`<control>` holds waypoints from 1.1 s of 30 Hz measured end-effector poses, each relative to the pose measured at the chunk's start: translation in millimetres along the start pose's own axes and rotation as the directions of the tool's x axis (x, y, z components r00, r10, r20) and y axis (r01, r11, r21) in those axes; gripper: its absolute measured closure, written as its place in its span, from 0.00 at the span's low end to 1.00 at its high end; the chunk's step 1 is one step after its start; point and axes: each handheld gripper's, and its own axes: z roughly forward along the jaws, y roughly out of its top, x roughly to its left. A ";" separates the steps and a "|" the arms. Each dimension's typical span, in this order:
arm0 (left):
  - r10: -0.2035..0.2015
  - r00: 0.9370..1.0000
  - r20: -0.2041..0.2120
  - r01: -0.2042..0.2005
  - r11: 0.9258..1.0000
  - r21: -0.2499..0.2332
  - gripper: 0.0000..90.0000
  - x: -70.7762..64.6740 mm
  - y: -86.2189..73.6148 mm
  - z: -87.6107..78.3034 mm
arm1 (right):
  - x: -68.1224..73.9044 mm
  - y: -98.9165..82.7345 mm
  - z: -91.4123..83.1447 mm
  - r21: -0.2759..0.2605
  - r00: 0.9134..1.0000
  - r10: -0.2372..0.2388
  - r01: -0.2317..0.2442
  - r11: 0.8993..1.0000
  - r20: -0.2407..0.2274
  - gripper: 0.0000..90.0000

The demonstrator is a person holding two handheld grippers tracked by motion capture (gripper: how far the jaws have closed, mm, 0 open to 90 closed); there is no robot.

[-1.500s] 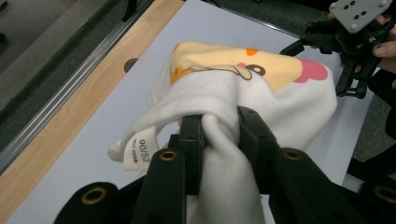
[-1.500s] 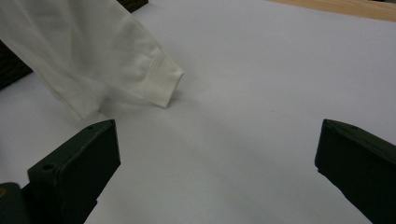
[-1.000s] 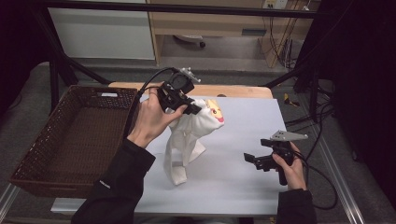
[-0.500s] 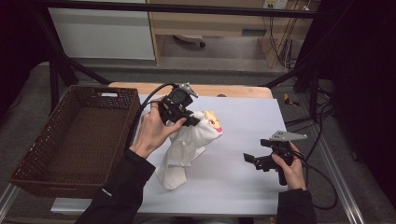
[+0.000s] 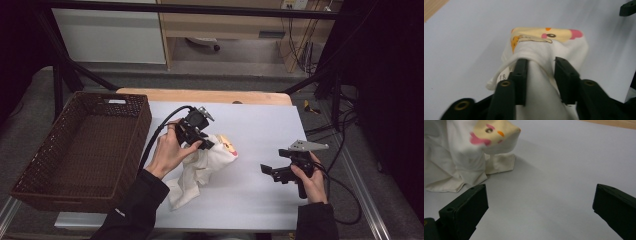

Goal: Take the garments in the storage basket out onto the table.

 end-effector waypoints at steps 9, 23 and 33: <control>-0.054 0.997 -0.054 0.055 0.998 0.020 0.23 2.8 -13.4 -4.5 | 0.2 -0.1 0.6 0.006 1.000 -0.003 0.003 1.000 0.000 0.01; -0.039 0.996 -0.082 0.035 0.998 -0.055 0.11 2.6 -35.6 -47.9 | 0.1 -0.2 0.8 0.006 1.000 -0.002 0.002 1.000 0.002 0.01; -0.066 0.993 -0.096 0.055 0.993 -0.107 0.11 -0.9 -60.3 -72.7 | 0.4 -0.2 0.1 0.006 1.000 0.004 -0.004 1.000 0.002 0.01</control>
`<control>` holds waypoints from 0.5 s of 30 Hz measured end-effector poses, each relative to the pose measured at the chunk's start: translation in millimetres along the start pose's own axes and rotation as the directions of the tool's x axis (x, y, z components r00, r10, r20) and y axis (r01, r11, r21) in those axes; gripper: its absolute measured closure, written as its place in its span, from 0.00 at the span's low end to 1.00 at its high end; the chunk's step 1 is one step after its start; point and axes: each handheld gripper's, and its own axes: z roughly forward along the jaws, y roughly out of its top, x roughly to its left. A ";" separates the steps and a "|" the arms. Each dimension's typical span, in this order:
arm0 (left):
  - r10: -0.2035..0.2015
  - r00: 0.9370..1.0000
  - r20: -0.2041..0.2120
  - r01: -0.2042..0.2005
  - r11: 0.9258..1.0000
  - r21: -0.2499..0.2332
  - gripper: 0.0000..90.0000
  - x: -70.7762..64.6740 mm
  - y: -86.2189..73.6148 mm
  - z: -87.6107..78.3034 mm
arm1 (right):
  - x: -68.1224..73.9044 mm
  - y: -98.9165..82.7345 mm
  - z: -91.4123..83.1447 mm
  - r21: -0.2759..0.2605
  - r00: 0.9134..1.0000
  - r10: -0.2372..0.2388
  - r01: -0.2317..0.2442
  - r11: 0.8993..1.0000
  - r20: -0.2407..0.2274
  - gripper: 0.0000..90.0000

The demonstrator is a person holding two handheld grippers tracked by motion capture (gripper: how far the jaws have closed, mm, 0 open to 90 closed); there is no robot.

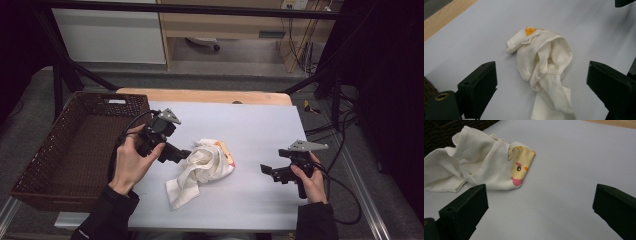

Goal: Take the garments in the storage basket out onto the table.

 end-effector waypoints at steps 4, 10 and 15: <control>-0.021 1.000 -0.007 0.021 1.000 -0.018 0.11 4.3 -15.9 -9.7 | -0.6 0.1 -0.9 -0.007 1.000 -0.002 0.002 1.000 0.002 0.01; -0.061 0.998 -0.013 0.060 0.997 -0.041 0.11 14.8 -41.2 -22.0 | -0.9 -0.1 -0.3 -0.005 1.000 -0.003 0.003 1.000 0.002 0.01; -0.088 0.996 -0.018 0.086 0.994 -0.063 0.11 23.8 -61.0 -29.6 | -0.4 -0.6 0.8 0.003 1.000 -0.003 0.003 1.000 0.001 0.01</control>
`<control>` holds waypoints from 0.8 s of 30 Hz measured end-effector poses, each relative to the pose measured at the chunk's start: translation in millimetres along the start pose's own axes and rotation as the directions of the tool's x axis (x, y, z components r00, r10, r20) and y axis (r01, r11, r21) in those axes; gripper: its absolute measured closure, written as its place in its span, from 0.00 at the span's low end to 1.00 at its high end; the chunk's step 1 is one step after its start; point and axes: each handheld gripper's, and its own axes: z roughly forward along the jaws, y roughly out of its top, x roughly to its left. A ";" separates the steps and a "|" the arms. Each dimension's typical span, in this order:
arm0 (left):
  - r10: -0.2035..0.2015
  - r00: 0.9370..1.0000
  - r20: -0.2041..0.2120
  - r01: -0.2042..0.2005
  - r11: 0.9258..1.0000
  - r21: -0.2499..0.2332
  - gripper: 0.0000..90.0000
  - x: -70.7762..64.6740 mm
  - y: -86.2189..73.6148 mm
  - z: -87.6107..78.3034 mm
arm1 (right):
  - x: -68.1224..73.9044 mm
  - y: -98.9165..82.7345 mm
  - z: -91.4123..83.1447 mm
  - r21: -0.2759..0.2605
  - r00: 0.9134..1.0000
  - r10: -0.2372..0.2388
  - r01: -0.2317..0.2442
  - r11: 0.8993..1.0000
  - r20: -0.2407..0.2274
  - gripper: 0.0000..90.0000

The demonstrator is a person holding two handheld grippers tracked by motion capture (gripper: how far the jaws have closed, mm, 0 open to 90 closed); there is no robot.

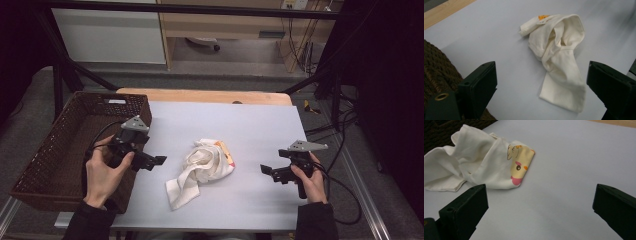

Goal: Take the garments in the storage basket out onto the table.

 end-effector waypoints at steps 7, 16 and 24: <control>-0.031 1.000 0.001 0.031 0.999 -0.016 0.11 14.1 -22.7 -3.4 | 0.1 -0.6 0.9 0.006 1.000 0.003 -0.003 1.000 0.002 0.01; -0.071 0.997 -0.002 0.071 0.997 -0.044 0.11 31.3 -44.7 -3.5 | -0.7 -1.5 1.4 0.006 1.000 -0.001 0.001 1.000 0.002 0.01; -0.101 0.995 -0.016 0.100 0.993 -0.055 0.11 45.3 -60.4 -4.5 | -0.2 -2.3 1.8 0.013 1.000 0.001 -0.001 1.000 0.002 0.01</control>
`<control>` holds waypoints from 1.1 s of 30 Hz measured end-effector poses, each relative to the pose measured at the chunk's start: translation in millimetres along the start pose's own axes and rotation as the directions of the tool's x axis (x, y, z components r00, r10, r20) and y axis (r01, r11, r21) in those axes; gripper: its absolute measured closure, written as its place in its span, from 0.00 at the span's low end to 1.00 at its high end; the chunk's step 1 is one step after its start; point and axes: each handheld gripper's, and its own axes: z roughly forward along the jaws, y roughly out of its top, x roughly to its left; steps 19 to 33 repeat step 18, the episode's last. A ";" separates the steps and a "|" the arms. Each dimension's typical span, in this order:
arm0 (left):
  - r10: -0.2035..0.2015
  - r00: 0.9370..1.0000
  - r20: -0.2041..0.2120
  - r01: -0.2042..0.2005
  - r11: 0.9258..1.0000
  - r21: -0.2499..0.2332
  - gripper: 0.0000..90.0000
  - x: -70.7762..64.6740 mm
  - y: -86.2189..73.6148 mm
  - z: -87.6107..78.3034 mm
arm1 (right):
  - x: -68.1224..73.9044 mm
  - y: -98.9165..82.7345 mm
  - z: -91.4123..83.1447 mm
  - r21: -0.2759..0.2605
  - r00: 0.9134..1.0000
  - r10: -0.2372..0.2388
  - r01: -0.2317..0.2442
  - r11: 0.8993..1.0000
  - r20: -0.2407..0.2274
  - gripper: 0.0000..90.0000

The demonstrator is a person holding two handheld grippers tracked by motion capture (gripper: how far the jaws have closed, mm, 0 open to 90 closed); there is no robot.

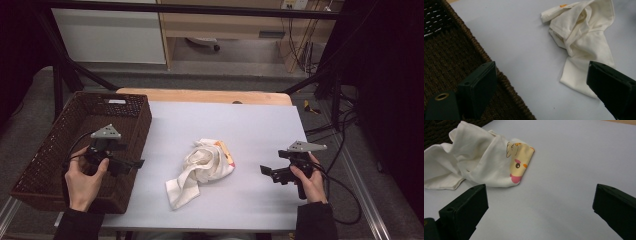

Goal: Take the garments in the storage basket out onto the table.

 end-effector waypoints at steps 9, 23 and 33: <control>-0.019 1.000 -0.007 0.019 1.000 -0.002 0.11 10.0 -10.1 2.8 | 0.2 -0.6 0.1 -0.003 1.000 0.000 0.000 1.000 0.000 0.01; -0.014 1.000 -0.020 0.014 1.000 -0.006 0.11 12.0 -11.8 1.9 | 0.1 -0.7 0.3 -0.002 1.000 -0.002 0.002 1.000 0.002 0.01; -0.014 1.000 -0.020 0.014 1.000 -0.006 0.11 12.0 -11.8 1.9 | 0.1 -0.7 0.3 -0.002 1.000 -0.002 0.002 1.000 0.002 0.01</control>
